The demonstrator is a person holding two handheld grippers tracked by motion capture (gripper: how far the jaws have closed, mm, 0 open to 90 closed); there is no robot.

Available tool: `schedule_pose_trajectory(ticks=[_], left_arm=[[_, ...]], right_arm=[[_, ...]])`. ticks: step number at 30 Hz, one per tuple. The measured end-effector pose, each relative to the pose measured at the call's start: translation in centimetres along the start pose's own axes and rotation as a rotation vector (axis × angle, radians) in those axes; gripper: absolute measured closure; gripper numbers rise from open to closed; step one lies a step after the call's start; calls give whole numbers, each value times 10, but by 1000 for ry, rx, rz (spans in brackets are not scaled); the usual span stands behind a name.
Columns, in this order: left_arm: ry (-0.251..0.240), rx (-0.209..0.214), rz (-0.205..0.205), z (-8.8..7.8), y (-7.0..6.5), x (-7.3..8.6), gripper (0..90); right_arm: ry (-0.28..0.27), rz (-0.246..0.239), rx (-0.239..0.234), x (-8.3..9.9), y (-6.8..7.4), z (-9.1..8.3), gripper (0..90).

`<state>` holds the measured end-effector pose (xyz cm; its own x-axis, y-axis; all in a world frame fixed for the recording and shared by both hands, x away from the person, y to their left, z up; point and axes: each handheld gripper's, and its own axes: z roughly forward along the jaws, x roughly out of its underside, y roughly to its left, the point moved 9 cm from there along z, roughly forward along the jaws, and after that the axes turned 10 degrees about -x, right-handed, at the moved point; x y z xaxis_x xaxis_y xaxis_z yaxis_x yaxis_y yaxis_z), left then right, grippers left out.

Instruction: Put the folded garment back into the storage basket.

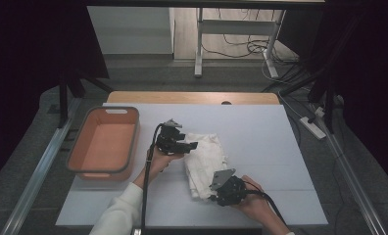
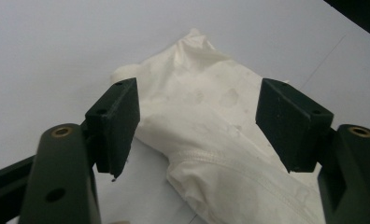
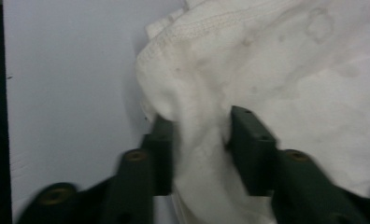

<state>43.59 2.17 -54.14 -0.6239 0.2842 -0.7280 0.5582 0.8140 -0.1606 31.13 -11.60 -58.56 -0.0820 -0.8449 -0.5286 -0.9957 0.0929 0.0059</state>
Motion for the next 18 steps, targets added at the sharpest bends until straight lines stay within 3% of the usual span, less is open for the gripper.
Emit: schedule_pose_trajectory(ticks=[1,3,4,9,18], left_arm=[[1,0,1,0,0,0,304],[-1,-1,-2,0,0,0,304],[-1,-2,-3,0,1,0,304],[-4,-6,-10,0,3,0,305],[-11,-9,-17,-3,5,-1,306]], right_arm=[[0,0,0,0,0,0,720],[-6,3,46,1,-3,-1,794],[-20,36,44,1,-4,-1,813],[-28,54,57,0,-4,-3,829],[-164,118,15,-9,8,-25,834]])
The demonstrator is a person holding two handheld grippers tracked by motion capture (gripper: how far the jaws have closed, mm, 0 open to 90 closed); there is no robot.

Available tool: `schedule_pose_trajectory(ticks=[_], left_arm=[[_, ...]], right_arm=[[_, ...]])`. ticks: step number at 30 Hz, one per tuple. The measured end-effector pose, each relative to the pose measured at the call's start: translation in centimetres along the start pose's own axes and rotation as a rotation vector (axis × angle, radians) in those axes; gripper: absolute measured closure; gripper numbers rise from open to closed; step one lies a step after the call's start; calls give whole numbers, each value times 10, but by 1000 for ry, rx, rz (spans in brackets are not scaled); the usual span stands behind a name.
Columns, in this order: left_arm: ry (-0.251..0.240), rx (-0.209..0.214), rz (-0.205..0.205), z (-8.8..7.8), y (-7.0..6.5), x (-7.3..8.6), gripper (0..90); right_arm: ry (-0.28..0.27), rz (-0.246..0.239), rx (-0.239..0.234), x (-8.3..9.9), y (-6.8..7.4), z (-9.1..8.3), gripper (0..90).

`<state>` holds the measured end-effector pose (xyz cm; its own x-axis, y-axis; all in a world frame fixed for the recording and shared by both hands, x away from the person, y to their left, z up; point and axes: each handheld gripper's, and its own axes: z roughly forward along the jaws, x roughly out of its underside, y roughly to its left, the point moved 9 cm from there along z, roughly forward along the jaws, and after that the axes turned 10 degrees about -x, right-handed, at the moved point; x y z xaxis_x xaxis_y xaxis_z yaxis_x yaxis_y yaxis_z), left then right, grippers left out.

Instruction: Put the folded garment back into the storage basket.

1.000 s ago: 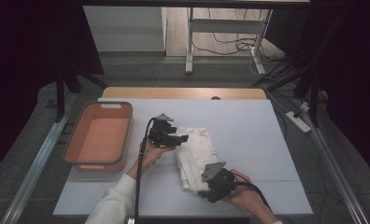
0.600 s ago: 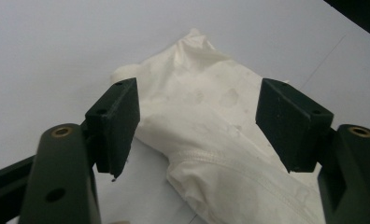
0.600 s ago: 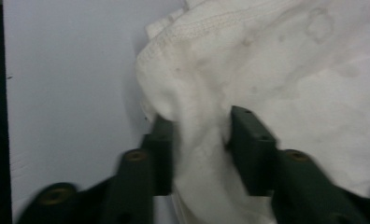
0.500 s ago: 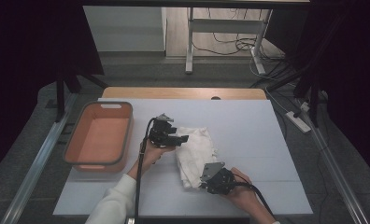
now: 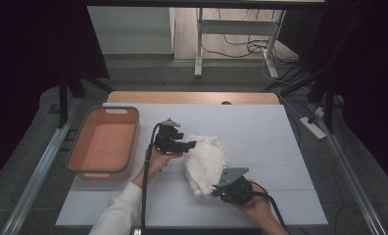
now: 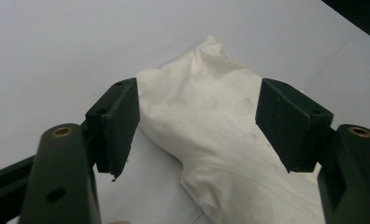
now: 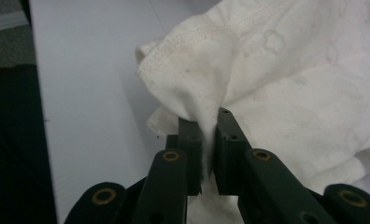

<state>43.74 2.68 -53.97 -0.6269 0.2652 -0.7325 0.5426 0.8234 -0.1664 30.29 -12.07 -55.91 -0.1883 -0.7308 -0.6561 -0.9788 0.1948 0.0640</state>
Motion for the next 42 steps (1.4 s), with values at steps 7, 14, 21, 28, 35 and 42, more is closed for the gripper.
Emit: schedule_pose_trajectory(ticks=[7,14,21,28,35,42], left_arm=[[24,3,-6,4,-1,3,289],[69,1,-11,19,-4,6,233],[112,2,-13,34,1,12,215],[124,-2,0,45,3,14,208],[139,-13,11,57,6,16,213],[155,-16,33,65,4,19,216]], right_arm=[[-26,10,-31,1,16,-8,834],[-52,25,-59,-2,20,-4,833],[-58,35,-69,0,19,-2,832],[-46,34,-71,2,20,1,831],[-48,28,-67,2,20,1,830],[-50,32,-68,3,20,0,830]])
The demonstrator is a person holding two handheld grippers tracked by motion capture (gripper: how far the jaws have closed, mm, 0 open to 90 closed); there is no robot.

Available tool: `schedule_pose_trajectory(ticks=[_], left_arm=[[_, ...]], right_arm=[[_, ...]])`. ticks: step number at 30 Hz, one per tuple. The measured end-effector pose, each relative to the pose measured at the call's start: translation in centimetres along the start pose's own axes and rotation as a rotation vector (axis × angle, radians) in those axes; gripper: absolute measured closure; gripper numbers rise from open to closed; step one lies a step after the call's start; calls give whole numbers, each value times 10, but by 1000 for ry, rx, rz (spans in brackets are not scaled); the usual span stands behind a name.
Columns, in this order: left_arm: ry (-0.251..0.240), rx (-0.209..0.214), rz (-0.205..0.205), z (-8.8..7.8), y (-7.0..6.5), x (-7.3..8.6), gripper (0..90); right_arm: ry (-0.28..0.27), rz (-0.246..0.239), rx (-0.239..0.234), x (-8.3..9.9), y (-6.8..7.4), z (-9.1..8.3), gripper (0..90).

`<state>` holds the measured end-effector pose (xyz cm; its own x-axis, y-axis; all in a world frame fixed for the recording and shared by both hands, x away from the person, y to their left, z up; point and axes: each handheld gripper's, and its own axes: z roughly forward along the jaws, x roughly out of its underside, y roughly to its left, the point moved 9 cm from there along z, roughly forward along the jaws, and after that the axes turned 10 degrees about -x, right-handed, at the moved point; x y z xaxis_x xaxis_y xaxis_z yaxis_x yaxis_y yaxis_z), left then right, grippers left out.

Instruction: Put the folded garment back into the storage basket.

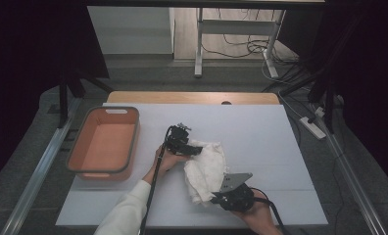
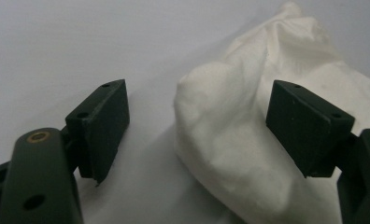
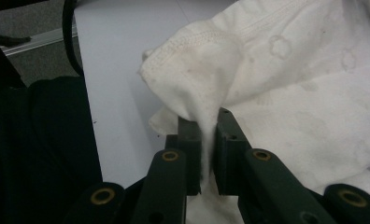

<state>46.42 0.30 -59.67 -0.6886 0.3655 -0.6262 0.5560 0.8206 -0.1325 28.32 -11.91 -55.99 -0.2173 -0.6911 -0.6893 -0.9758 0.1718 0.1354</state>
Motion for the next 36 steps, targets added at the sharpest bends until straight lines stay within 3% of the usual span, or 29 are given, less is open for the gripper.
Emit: schedule_pose_trajectory(ticks=[10,13,14,20,21,23,26,30,36], left_arm=[[-8,14,2,0,-1,0,289],[-13,41,8,0,-6,0,327],[-12,54,11,0,-8,1,399],[-1,91,22,-2,-15,3,538],[1,103,23,-2,-15,4,637],[-2,111,21,-3,-16,4,707],[-6,133,36,-5,-19,4,757],[-22,135,44,-8,-20,2,768],[-86,140,51,-21,-23,-7,771]], right_arm=[[2,1,3,0,1,1,830],[4,2,3,1,0,1,830],[3,1,3,1,1,1,830],[4,-2,6,0,0,0,830],[4,-3,7,0,0,0,830],[4,-4,9,0,0,0,830],[4,-6,11,0,0,-1,830],[2,-5,14,0,0,-1,830],[-12,-6,25,-4,0,-5,830]])
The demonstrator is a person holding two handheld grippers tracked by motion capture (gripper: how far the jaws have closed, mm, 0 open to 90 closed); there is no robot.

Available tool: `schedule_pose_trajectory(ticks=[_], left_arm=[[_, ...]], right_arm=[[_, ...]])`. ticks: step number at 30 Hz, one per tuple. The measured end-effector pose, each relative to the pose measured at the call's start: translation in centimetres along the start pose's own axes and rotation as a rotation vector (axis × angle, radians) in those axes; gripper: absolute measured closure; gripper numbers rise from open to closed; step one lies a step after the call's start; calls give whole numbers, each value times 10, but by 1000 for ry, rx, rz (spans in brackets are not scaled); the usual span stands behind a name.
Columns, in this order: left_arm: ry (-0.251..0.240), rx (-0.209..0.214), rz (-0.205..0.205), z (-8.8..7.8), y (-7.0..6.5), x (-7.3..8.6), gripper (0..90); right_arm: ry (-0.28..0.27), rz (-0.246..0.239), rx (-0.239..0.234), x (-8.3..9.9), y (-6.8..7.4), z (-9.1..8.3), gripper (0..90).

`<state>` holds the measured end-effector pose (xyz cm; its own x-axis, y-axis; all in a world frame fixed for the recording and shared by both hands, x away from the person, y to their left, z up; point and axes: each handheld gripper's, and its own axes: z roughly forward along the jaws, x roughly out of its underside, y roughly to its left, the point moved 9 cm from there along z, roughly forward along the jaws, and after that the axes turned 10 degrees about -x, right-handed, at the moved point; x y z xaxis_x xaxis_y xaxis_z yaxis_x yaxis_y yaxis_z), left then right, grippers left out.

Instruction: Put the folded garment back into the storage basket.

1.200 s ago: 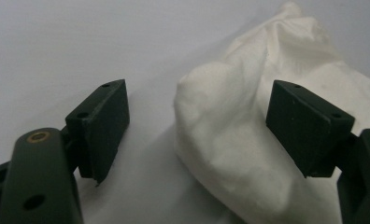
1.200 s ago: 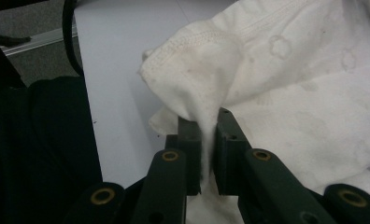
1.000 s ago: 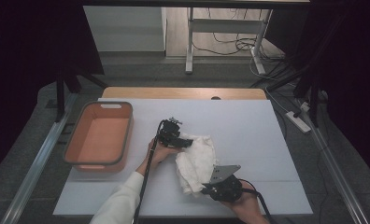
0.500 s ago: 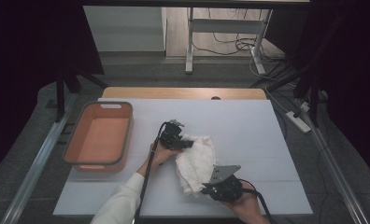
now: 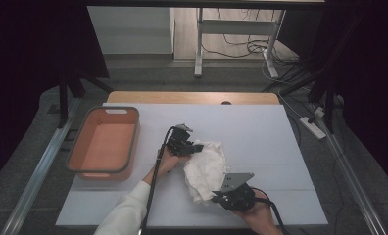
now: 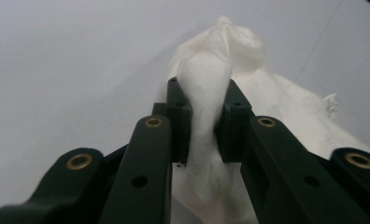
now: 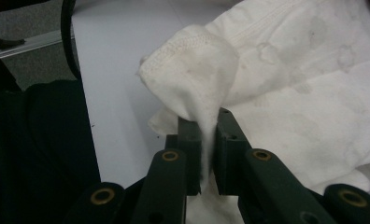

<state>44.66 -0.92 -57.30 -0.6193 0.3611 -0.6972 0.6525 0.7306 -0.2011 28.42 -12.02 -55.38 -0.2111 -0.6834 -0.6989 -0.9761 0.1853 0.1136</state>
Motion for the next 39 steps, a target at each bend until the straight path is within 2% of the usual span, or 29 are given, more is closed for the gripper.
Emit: schedule_pose_trajectory(ticks=[4,16,39], left_arm=[[-45,18,-12,-9,-3,-7,772],[-108,38,-9,-24,-8,-18,775],[-170,52,5,-47,-15,-30,776]], right_arm=[[-27,-2,14,-5,-1,-7,830],[-76,-10,44,-16,0,-19,830],[-116,-22,73,-25,0,-25,830]])
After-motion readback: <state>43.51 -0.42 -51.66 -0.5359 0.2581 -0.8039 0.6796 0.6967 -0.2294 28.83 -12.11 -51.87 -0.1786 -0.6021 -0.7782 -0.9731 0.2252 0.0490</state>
